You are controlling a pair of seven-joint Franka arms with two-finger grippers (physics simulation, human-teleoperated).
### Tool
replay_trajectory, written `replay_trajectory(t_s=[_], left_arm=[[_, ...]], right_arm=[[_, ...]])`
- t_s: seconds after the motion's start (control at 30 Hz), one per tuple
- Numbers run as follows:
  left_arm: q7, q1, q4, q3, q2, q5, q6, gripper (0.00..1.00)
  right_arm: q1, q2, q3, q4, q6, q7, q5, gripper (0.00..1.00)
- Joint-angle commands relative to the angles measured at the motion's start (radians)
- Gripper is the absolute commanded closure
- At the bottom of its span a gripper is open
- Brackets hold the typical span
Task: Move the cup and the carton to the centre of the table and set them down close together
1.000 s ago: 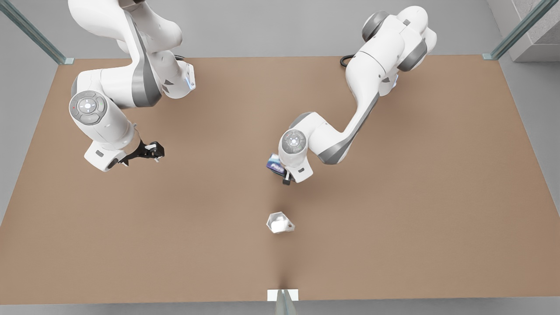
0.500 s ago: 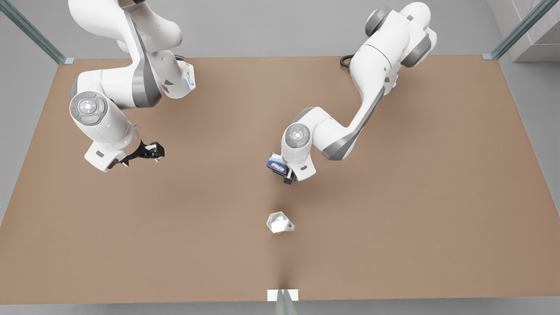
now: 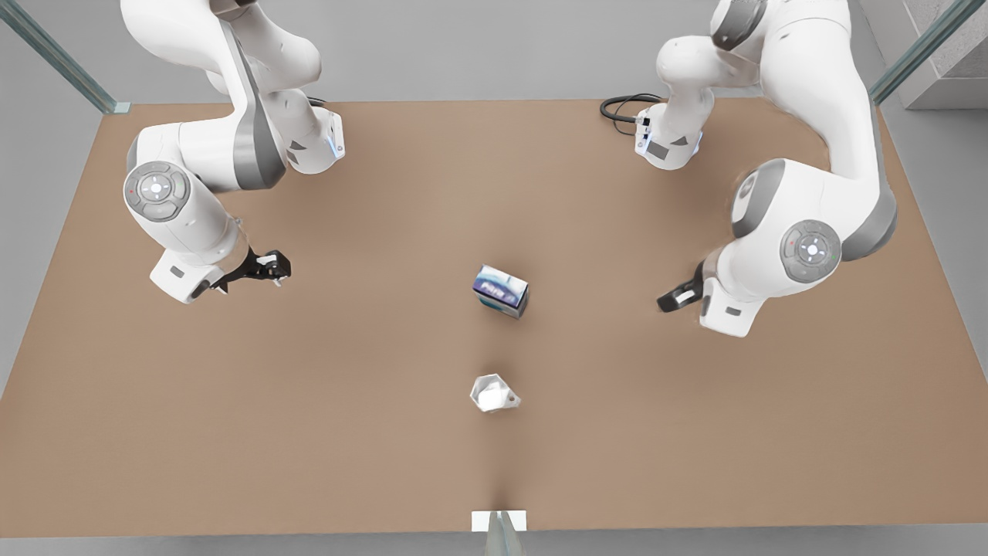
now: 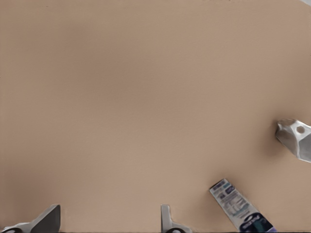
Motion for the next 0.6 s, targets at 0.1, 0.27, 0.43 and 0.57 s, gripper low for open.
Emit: replay_trajectory(t_s=[0.1,0.27,0.43,0.57], left_arm=[[0.456,-0.011,-0.067,0.191,-0.042,0.102,0.186,0.00],[0.441,0.052,-0.218,0.232,-0.085,0.103,0.295,0.00],[0.528,-0.166,-0.178,0.384,-0.123,0.099,0.166,0.00],[0.550,-0.181,-0.167,0.435,-0.123,0.037,0.166,0.00]], right_arm=[[0.001,0.000,0.000,0.000,0.002,-0.001,0.000,0.00],[-0.001,0.000,0.000,0.000,0.002,-0.003,0.000,0.00],[-0.001,0.001,0.000,0.000,0.002,-0.003,0.000,0.00],[0.001,0.003,0.000,0.000,0.002,-0.003,0.000,0.00]])
